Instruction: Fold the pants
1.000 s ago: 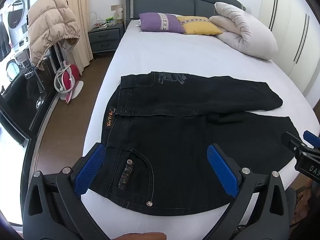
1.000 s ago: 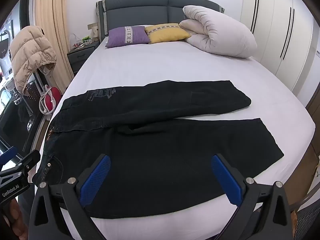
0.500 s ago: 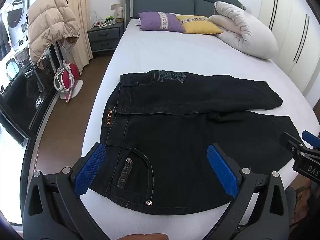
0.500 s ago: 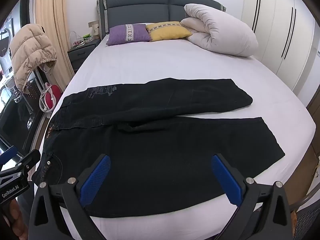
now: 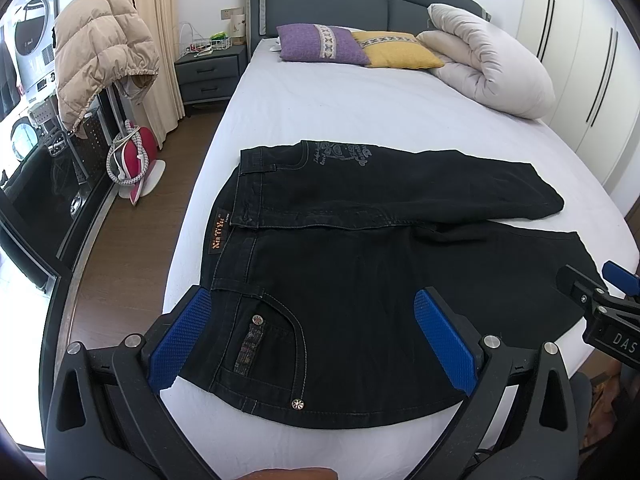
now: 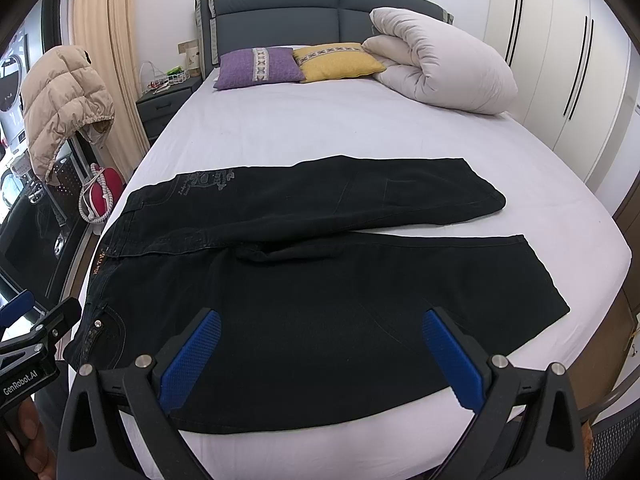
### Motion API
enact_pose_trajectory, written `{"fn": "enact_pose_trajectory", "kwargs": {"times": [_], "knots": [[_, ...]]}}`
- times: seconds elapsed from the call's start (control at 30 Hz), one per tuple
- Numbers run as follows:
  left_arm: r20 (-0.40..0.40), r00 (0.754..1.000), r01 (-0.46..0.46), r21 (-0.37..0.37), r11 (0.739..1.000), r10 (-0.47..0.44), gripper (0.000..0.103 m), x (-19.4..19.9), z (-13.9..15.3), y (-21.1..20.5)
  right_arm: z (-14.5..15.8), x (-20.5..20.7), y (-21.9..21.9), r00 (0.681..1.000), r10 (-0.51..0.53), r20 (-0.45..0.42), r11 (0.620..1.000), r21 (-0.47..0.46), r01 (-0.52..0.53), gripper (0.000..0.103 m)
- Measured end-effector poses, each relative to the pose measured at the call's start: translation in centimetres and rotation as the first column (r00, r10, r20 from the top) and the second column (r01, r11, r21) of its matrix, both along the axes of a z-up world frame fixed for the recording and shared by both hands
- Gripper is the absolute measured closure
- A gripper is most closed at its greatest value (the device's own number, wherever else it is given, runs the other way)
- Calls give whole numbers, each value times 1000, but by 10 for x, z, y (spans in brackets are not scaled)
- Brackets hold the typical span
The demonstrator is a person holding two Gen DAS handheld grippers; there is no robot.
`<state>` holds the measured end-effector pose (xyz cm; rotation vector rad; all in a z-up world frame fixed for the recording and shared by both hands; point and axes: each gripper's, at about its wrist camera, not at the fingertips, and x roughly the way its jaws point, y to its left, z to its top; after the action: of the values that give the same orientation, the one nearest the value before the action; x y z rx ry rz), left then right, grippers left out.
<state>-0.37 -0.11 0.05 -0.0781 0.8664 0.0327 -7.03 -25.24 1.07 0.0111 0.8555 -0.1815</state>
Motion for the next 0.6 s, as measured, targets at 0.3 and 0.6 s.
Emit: {"fn": "enact_pose_trajectory", "kwargs": {"times": [0.3,0.6], "knots": [[-2,1000,0,0,1000,0,0,2,-1,0,3,1,0,1000,-1,-2,1000,0,1,0],[-2,1000,-2,-1,1000,2,0,3,-3,2,2,1,0,1000,0,-2,1000,-1,0,0]]}}
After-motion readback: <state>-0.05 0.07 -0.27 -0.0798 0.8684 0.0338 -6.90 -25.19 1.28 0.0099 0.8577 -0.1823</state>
